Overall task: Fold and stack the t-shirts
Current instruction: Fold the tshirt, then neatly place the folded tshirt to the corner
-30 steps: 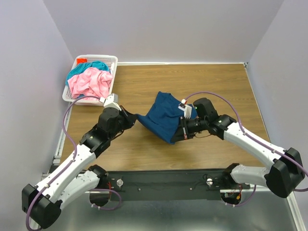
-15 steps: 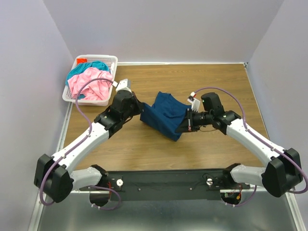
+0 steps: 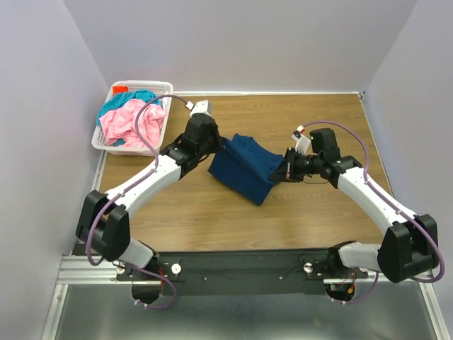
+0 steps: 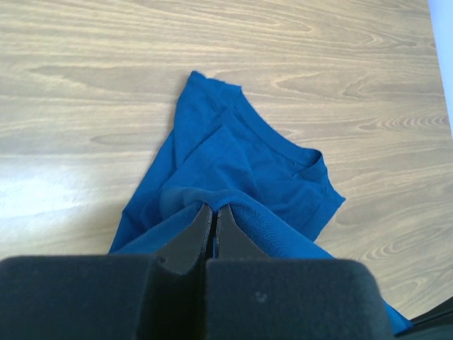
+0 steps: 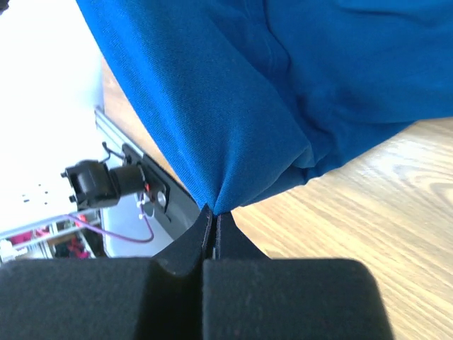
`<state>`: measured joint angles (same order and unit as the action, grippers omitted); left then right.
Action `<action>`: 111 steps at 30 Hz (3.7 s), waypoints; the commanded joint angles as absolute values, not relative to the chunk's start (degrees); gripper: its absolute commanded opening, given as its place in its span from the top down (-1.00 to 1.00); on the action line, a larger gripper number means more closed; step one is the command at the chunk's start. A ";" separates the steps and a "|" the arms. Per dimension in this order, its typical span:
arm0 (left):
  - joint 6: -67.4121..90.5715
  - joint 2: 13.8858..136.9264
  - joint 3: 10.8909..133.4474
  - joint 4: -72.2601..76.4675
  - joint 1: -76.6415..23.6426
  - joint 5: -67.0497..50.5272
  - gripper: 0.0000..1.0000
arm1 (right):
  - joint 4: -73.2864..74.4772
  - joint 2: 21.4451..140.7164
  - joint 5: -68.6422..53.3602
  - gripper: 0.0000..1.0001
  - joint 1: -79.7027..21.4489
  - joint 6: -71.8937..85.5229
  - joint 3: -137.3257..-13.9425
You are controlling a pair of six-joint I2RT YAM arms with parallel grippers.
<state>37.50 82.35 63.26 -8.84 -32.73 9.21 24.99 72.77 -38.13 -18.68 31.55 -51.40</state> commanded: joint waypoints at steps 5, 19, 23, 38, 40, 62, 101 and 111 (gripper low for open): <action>33.49 90.87 72.15 -6.33 -31.11 8.27 1.00 | 27.69 75.85 -37.44 0.99 -12.40 28.66 -54.14; 30.15 108.27 84.98 -9.22 -29.79 3.43 1.00 | 27.51 87.27 -33.05 0.99 -7.39 26.19 -59.94; 29.62 112.75 88.33 -11.34 -29.62 2.55 1.00 | 27.42 90.52 -32.17 0.99 -6.59 26.19 -60.56; 28.83 116.47 92.56 -13.45 -29.00 0.27 -0.97 | 27.33 90.11 -17.49 -1.00 -5.54 26.98 -63.64; 28.92 115.23 90.54 -12.31 -29.00 0.26 -0.97 | 27.33 88.16 -18.28 -1.00 -5.54 26.90 -61.98; 32.69 108.11 71.12 -1.32 -30.94 -14.59 -0.97 | 14.50 96.04 -33.66 -1.00 -10.81 29.80 -62.22; 37.35 79.81 51.94 -3.34 -33.23 4.74 -0.97 | 18.28 81.31 -8.26 -1.00 -16.17 23.72 -57.76; 36.39 85.34 54.85 -4.22 -30.67 3.78 -0.97 | 18.11 85.16 -7.21 -0.80 -16.17 31.90 -51.06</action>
